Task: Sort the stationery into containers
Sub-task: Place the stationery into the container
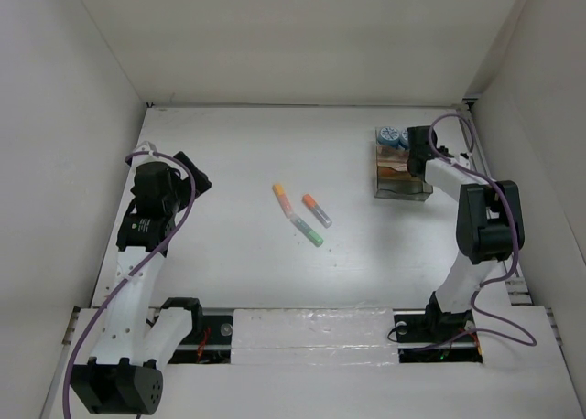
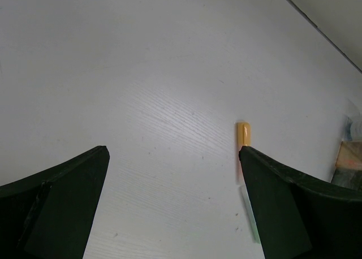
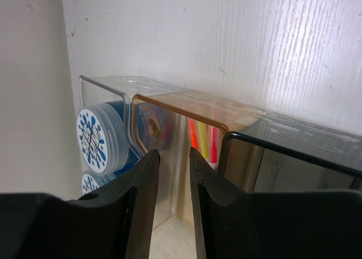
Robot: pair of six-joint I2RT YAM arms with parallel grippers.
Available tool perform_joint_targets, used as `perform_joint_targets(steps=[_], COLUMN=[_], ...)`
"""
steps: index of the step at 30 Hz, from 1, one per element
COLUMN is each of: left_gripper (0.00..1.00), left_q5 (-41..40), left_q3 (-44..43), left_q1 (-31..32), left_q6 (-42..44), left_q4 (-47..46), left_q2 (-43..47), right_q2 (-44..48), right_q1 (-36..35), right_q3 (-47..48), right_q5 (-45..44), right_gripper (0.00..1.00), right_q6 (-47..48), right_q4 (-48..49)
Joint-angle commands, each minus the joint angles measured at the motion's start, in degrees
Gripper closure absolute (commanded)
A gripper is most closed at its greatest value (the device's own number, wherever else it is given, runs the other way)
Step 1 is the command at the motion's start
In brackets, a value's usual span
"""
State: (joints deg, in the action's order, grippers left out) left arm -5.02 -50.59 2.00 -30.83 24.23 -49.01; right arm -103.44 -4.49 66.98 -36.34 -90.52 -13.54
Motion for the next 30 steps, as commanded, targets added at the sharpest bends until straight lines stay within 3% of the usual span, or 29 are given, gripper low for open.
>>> perform_joint_targets(steps=[1, 5, 12, 17, 18, 19, 20, 21, 26, 27, 30], left_gripper=[0.01, 0.01, 0.01, 0.01, 0.01, 0.01, 0.01, 0.01, 0.01, 0.01, 0.01], left_q5=[0.27, 0.80, 0.80, 0.80, 0.19, 0.18, -0.43, -1.56, -3.77, -3.77, -3.77], left_q3=[0.31, 0.31, 0.31, 0.31, 0.31, 0.31, 0.31, 0.31, -0.21, -0.21, -0.21], left_q1=[-0.24, -0.24, -0.24, -0.24, -0.24, -0.24, -0.24, -0.24, -0.24, -0.24, -0.24], left_q6=[0.86, 0.86, 0.86, 0.86, 0.86, 0.86, 0.86, 0.34, -0.72, -0.72, -0.72], left_q4=[-1.90, -1.90, -1.90, -1.90, -1.90, -1.90, -1.90, -1.30, -1.29, -1.29, -1.29], left_q2=[0.15, 0.15, 0.15, 0.15, 0.15, 0.15, 0.15, 0.15, 2.86, 2.87, 3.40], right_q2=[-0.19, 1.65, 9.11, 15.54, 16.42, 16.43, 16.43, 15.03, 9.05, 6.87, 3.26], right_q1=[0.79, 0.80, -2.45, -10.87, -15.15, -16.85, -18.08, -20.18, -27.66, -28.89, -34.17], right_q3=[2.54, 2.54, 1.40, 0.87, 0.26, 0.26, 1.04, 2.18, 4.47, 5.52, 7.89], right_q5=[-0.40, -0.40, 0.12, 4.78, 7.74, 11.08, 15.72, 23.60, 28.77, 29.65, 27.20], right_gripper=[0.66, 0.57, 0.56, 0.58, 0.56, 0.44, 0.17, 0.03, 0.03, 0.08, 0.10], right_q6=[0.87, 2.18, 10.08, 36.57, 41.43, 46.26, 53.62, 55.87, 61.08, 62.21, 63.00], right_q4=[1.06, 1.06, 6.24, 11.61, 13.96, 13.98, 13.98, 10.15, 3.80, 2.74, -1.13])
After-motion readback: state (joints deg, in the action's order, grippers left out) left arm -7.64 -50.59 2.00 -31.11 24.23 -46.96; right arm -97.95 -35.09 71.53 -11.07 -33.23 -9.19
